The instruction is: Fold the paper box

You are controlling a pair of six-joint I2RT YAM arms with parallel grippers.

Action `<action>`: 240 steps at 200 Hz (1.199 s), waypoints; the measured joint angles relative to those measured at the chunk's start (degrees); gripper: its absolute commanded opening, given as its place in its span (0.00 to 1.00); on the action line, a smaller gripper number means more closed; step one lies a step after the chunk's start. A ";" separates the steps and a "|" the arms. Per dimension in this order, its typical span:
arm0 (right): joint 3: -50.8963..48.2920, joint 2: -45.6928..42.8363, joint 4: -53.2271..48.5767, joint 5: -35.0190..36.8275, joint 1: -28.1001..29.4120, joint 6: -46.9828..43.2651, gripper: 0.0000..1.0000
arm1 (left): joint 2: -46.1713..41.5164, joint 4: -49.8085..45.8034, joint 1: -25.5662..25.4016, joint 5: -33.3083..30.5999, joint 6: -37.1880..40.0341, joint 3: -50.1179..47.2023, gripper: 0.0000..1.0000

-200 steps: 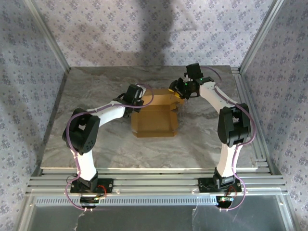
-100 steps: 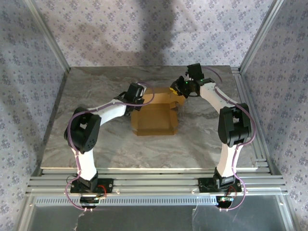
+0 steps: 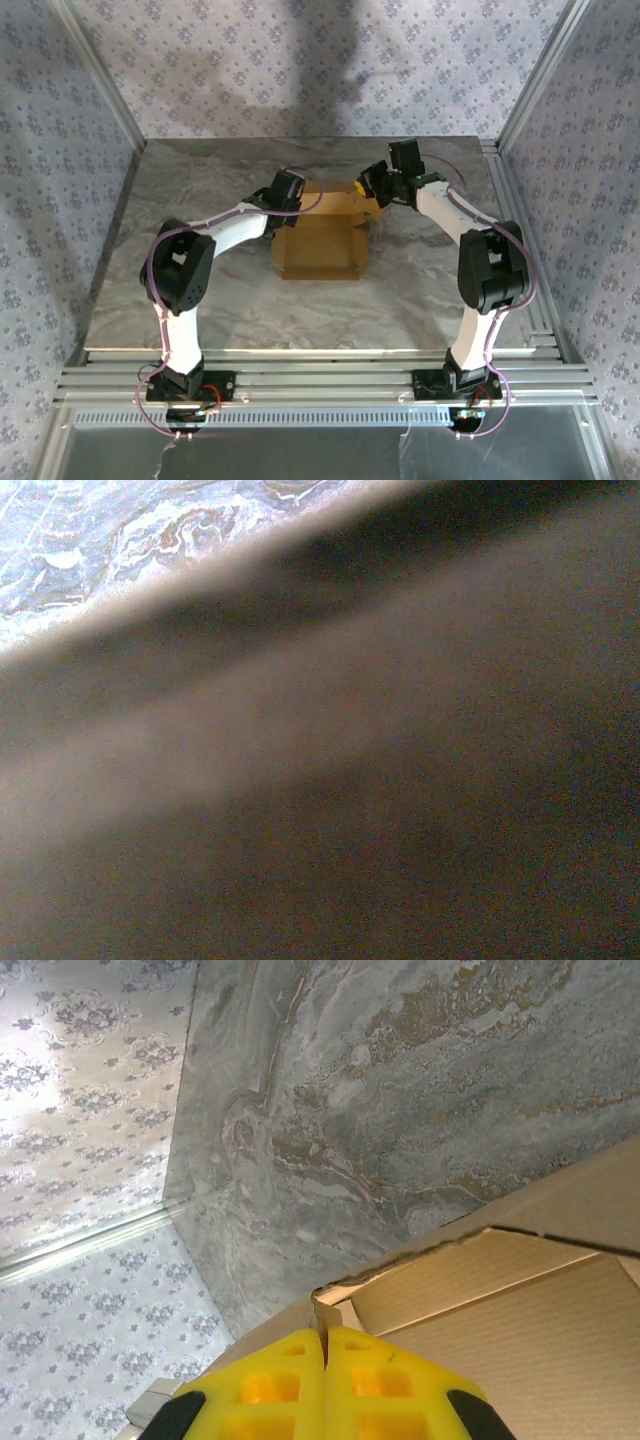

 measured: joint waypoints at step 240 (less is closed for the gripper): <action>-4.59 -0.44 9.49 2.62 0.52 12.76 0.22 | 5.20 -4.28 -0.17 -4.87 -7.80 6.34 0.00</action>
